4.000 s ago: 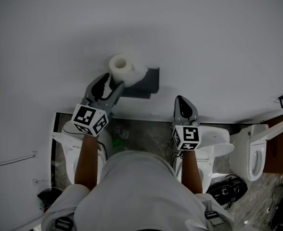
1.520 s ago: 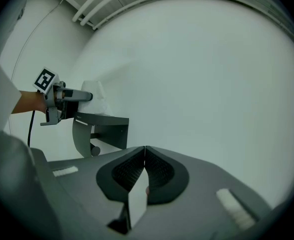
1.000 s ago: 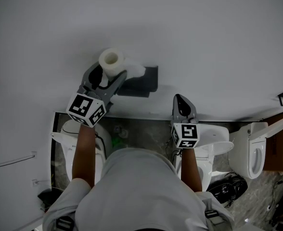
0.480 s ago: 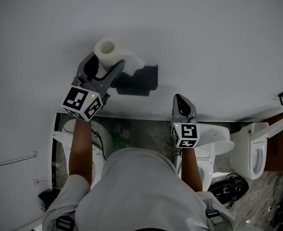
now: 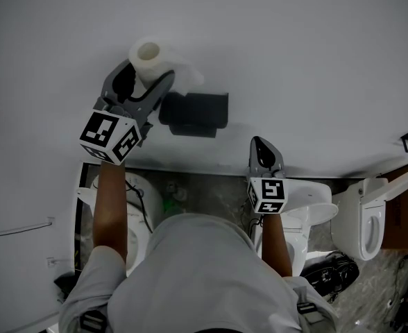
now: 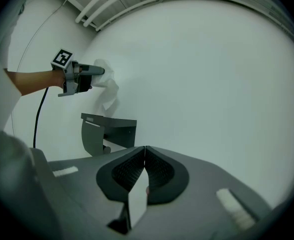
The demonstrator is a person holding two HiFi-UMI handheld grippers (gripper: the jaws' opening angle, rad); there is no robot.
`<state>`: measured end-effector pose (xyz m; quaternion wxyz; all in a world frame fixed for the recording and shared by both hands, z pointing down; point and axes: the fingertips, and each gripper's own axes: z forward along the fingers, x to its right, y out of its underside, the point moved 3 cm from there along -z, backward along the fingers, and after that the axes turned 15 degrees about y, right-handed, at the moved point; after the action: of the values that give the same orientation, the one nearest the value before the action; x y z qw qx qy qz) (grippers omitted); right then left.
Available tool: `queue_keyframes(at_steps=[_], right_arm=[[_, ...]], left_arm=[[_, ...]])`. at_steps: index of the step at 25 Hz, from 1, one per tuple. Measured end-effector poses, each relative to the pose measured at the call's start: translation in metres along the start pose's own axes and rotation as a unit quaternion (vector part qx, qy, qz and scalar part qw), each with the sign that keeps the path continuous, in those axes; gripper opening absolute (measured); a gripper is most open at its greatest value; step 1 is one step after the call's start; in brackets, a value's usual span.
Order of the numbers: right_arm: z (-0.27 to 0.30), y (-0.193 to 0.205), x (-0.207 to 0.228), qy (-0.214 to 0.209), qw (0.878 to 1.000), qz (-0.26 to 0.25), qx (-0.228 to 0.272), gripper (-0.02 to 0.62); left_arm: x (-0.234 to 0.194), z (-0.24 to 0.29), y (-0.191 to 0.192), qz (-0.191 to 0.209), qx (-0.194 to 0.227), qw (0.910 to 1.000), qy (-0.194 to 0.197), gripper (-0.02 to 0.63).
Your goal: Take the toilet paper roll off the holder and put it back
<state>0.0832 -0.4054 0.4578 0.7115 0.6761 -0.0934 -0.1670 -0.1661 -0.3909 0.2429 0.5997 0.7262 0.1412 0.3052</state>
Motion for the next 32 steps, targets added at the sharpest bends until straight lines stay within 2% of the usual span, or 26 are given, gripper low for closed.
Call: queue_keyframes(at_steps=[18, 32], right_arm=[[-0.013, -0.001, 0.002, 0.005, 1.0, 0.003, 0.002, 0.003], [-0.018, -0.003, 0.003, 0.016, 1.0, 0.001, 0.006, 0.003]], left_arm=[[-0.014, -0.007, -0.058, 0.026, 0.033, 0.999, -0.017, 0.311], [-0.012, -0.007, -0.05, 0.014, 0.037, 0.9992, -0.007, 0.311]])
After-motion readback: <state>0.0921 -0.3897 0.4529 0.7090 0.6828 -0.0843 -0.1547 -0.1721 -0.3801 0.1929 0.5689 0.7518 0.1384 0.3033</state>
